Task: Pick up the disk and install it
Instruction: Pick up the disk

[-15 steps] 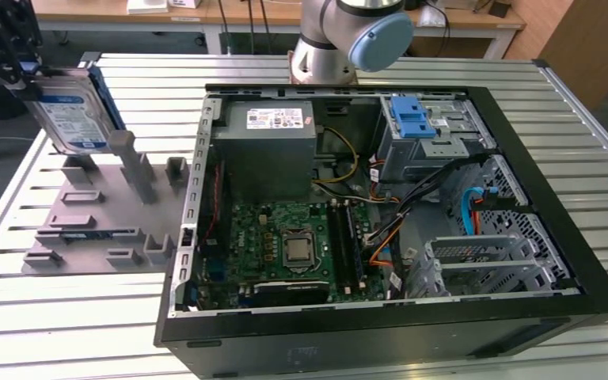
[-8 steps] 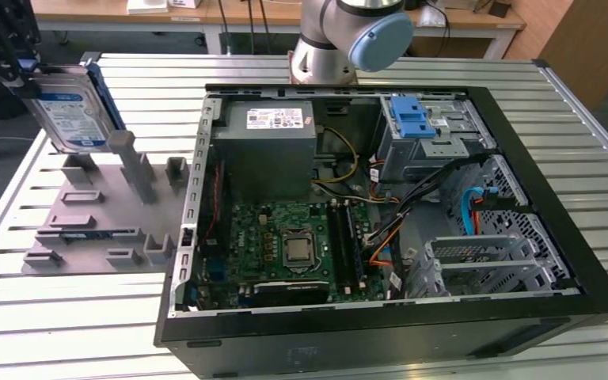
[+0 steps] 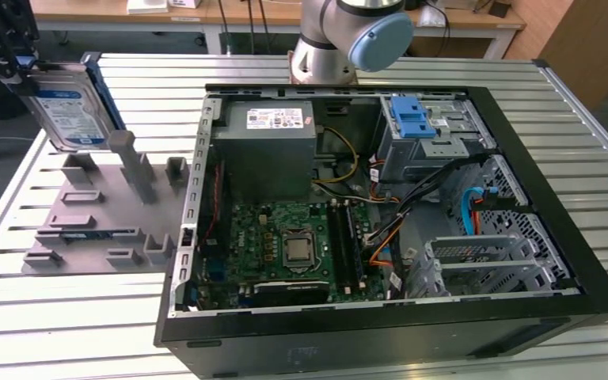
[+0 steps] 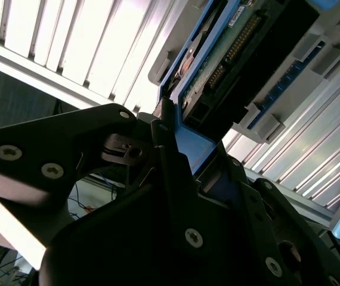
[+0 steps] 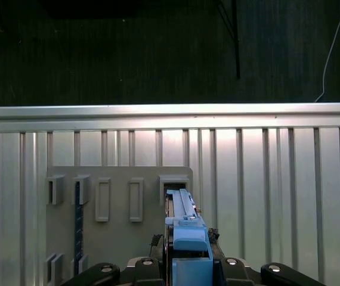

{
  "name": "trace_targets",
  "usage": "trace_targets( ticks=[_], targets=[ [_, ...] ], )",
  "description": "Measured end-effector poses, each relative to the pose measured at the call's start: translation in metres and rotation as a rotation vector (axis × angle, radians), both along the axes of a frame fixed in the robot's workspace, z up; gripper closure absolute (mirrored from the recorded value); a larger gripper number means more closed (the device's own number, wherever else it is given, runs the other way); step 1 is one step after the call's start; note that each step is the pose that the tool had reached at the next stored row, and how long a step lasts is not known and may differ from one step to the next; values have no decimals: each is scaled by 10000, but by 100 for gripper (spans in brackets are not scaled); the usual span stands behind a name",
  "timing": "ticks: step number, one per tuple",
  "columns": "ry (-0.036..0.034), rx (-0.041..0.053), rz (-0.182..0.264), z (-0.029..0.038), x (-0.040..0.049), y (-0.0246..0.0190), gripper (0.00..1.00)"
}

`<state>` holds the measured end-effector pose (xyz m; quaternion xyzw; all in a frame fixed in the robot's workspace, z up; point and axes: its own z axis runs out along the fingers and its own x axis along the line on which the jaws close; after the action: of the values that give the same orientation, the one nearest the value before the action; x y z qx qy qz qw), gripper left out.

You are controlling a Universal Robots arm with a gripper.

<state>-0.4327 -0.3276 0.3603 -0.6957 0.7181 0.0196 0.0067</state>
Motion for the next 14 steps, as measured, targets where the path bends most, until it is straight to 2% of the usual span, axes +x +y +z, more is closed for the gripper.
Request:
trace_targets(
  ticks=[14],
  targets=[
    [0,0,0,77,0,0,64]
  ],
)
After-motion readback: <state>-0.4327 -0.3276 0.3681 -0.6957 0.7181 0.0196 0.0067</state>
